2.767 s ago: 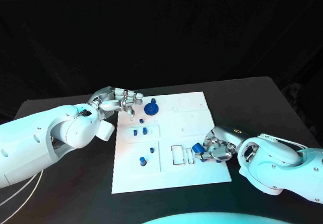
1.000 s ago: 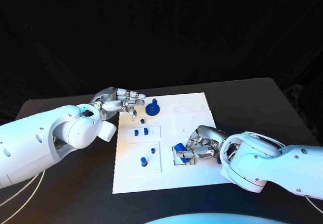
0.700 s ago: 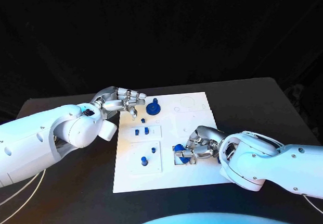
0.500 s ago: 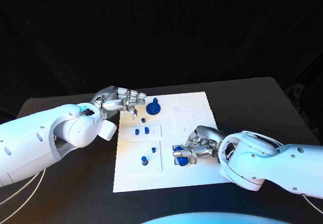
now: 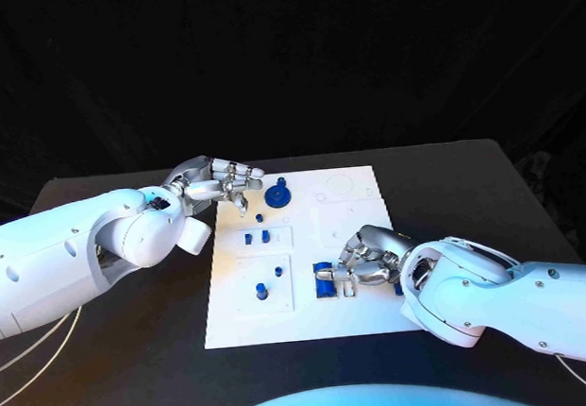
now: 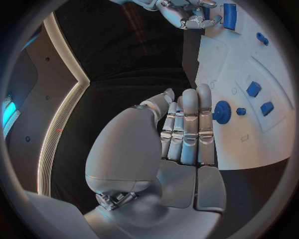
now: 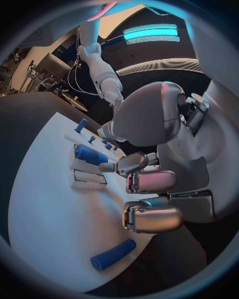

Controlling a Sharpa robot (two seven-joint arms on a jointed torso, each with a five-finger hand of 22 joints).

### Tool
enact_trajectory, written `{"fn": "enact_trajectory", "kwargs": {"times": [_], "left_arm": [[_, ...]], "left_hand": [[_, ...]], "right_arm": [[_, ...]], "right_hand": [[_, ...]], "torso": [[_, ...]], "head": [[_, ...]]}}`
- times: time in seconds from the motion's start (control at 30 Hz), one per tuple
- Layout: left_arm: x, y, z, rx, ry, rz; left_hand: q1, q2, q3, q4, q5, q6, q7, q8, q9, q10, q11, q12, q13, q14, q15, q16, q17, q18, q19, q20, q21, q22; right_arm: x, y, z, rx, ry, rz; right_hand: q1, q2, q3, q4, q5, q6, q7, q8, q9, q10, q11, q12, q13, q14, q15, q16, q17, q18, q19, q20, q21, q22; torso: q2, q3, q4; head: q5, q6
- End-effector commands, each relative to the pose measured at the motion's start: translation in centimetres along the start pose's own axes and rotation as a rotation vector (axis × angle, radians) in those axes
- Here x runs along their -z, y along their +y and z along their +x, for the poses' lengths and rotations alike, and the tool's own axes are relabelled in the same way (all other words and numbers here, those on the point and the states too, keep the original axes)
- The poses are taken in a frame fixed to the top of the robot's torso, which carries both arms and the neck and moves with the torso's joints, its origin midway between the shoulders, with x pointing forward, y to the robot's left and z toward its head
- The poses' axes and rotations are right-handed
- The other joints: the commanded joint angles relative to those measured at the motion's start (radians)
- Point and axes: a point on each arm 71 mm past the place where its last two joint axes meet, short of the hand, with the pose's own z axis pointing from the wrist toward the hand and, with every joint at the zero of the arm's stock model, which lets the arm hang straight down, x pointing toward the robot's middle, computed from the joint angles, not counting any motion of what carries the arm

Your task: Assemble the parts on the task board

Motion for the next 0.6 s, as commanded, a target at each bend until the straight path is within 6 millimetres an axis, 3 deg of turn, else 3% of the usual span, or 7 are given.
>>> {"fn": "enact_trajectory", "kwargs": {"times": [0.03, 0.17, 0.37, 0.6], "left_arm": [[0.0, -0.1, 0.2, 0.008, 0.019, 0.006], [0.0, -0.1, 0.2, 0.008, 0.018, 0.006], [0.1, -0.1, 0.1, 0.007, 0.016, 0.006], [0.0, -0.1, 0.1, 0.008, 0.016, 0.006]], "left_hand": [[-0.003, 0.002, -0.005, 0.000, 0.003, -0.005, 0.001, 0.001, -0.001, -0.007, -0.001, 0.006, 0.001, -0.006, -0.002, -0.003, -0.001, 0.015, 0.000, 0.007, -0.004, -0.001], [-0.003, 0.002, -0.005, 0.000, 0.003, -0.005, 0.001, 0.001, -0.001, -0.007, -0.001, 0.006, 0.001, -0.006, -0.002, -0.003, -0.001, 0.015, 0.000, 0.007, -0.004, -0.001], [-0.003, 0.002, -0.005, 0.000, 0.003, -0.005, 0.001, 0.001, -0.001, -0.007, -0.001, 0.006, 0.001, -0.006, -0.002, -0.003, -0.001, 0.015, 0.000, 0.007, -0.004, -0.001], [-0.001, 0.003, -0.006, -0.001, 0.003, -0.005, 0.001, 0.001, -0.001, -0.008, -0.001, 0.007, 0.002, -0.007, -0.002, -0.003, -0.002, 0.015, 0.000, 0.006, -0.005, -0.002]], "right_arm": [[0.6, 0.3, -0.3, 0.001, -0.024, -0.054], [1.2, 0.0, -0.4, 0.013, -0.008, -0.075], [1.5, -0.1, -0.4, 0.043, 0.011, -0.089], [1.7, -1.6, -1.5, 0.056, -0.035, -0.057]], "right_hand": [[0.054, 0.008, 0.009, -0.016, 0.048, -0.003, -0.004, 0.007, 0.006, 0.007, -0.006, 0.010, 0.007, 0.090, -0.004, -0.003, 0.199, -0.009, 0.067, -0.002, 0.003, 0.201], [0.127, 0.018, 0.023, -0.054, 0.084, 0.004, -0.008, 0.013, 0.012, 0.018, -0.011, 0.025, 0.021, 0.091, -0.008, -0.001, 0.202, -0.011, 0.070, -0.005, 0.010, 0.205], [0.190, 0.028, 0.038, -0.092, 0.029, 0.008, -0.011, 0.014, 0.015, 0.025, -0.014, 0.031, 0.029, 0.091, -0.010, 0.001, 0.205, -0.012, 0.071, -0.008, 0.015, 0.209], [0.209, 0.047, 0.050, -0.100, 0.026, 0.003, -0.011, 0.007, 0.013, 0.022, -0.014, 0.025, 0.025, 0.091, -0.011, 0.000, 0.203, -0.012, 0.071, -0.009, 0.013, 0.208]], "torso": [[0.000, -0.0002, -0.0005], [-0.001, -0.0005, 0.0000], [0.000, -0.0004, -0.0003], [-0.001, -0.0016, -0.0003]], "head": [[0.002, 0.000], [0.001, 0.000], [0.003, -0.002], [-0.004, 0.001]]}}
